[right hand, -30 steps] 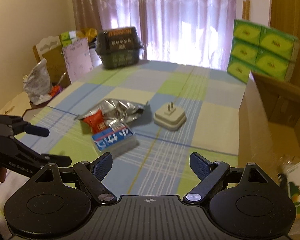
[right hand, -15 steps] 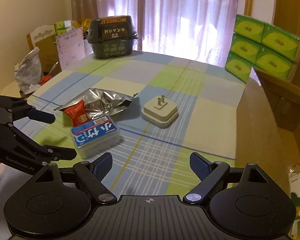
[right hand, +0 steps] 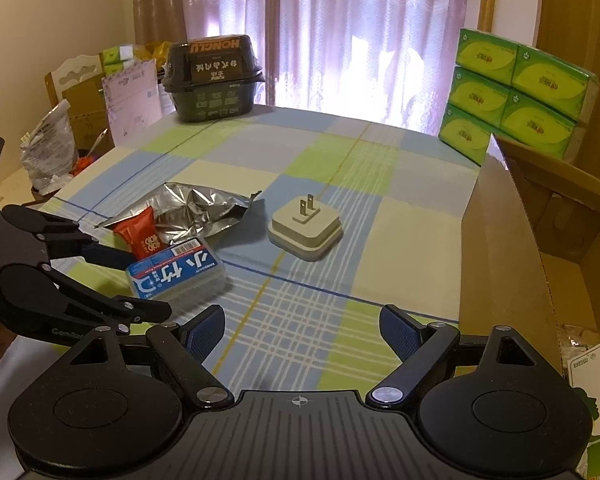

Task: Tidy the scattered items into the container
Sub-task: 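Grasp the blue-and-white toothpick box with the left tool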

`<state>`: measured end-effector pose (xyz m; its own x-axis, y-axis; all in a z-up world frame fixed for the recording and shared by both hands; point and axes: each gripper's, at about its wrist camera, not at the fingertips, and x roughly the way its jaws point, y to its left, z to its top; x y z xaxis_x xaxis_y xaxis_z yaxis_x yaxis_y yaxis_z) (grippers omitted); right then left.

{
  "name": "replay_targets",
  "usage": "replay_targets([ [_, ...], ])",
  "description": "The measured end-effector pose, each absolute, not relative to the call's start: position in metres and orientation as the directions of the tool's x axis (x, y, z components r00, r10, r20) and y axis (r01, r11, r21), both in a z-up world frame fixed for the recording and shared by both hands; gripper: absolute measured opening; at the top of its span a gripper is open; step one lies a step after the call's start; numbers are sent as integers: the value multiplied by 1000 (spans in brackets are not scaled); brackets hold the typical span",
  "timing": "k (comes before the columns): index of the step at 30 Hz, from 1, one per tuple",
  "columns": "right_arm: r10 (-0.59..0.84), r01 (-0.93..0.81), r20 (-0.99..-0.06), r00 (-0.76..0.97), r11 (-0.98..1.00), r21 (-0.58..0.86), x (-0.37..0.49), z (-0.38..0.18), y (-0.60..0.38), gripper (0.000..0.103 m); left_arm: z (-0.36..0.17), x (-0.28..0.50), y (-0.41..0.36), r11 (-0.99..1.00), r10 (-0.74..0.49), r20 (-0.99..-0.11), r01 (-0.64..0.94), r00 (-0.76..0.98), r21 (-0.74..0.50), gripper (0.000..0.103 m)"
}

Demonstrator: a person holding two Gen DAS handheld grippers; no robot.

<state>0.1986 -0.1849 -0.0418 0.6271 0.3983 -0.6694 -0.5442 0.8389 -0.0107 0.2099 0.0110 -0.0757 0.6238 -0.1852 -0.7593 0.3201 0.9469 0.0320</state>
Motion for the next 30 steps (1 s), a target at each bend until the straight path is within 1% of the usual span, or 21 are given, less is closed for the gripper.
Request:
replay_targets([
  [1, 397, -541, -667, 630, 841, -10, 198, -41, -185, 90, -77, 211, 10, 948, -180, -763, 317, 621, 35, 53],
  [5, 396, -536, -666, 632, 844, -6, 199, -40, -185, 90, -78, 210, 10, 949, -182, -765, 315, 617, 29, 52],
  [17, 412, -550, -665, 623, 835, 3, 196, -38, -181, 90, -71, 185, 17, 951, -175, -790, 310, 588, 20, 52],
  [20, 412, -550, -668, 620, 835, 4, 196, -40, -181, 90, -72, 189, 17, 953, -173, -788, 303, 590, 18, 56],
  [25, 394, -543, -682, 616, 839, -6, 198, -43, -181, 90, -73, 199, 13, 952, -184, -787, 307, 589, 8, 56],
  [30, 395, -550, -692, 604, 835, -4, 199, -45, -179, 90, -78, 205, 6, 944, -178, -796, 329, 579, 28, 55],
])
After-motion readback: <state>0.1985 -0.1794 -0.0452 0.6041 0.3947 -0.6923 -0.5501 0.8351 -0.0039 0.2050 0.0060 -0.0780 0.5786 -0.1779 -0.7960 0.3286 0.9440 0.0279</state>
